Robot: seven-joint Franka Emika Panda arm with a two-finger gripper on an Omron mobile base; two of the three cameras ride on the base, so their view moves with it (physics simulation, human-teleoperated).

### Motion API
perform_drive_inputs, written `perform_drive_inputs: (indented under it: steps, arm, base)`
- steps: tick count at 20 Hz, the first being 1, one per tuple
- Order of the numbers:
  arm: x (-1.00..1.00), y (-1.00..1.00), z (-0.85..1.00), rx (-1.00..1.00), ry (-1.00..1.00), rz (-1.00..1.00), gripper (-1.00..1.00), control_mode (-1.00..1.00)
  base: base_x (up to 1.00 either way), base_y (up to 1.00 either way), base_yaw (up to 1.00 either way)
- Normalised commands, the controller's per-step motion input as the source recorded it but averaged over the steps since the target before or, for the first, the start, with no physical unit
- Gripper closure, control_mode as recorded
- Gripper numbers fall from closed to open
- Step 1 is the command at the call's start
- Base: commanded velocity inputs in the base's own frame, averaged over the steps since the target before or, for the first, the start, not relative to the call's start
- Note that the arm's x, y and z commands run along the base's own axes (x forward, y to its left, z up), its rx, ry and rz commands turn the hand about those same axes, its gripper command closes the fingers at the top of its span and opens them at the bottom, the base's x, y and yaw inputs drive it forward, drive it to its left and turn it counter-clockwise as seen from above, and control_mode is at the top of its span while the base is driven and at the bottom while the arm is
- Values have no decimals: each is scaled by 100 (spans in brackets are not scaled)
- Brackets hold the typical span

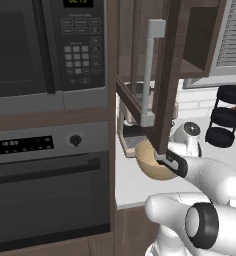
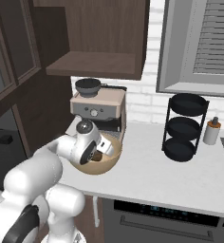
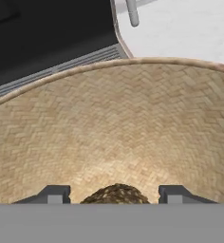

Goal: Open the cabinet, pick up the bread from the cabinet and place it in the basket. Then move the basket to the dining counter.

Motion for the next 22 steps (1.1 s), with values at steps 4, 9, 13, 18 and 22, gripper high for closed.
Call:
perform_drive_inputs:
  steps: [4, 9, 13, 18, 22]
  arm:
    - [28, 0, -38, 0, 5, 0, 100, -100]
    - [18, 0, -28, 0, 5, 1, 100, -100]
    - [4, 0, -3, 0, 9, 0, 100, -100]
    - [0, 17, 0, 0, 13, 0, -100, -100]
    - [0, 9, 2, -1, 5, 0, -100, -100]
  base:
    - [0, 0, 0]
    - [0, 0, 0]
    - [0, 0, 0]
    - [0, 0, 0]
    - [0, 0, 0]
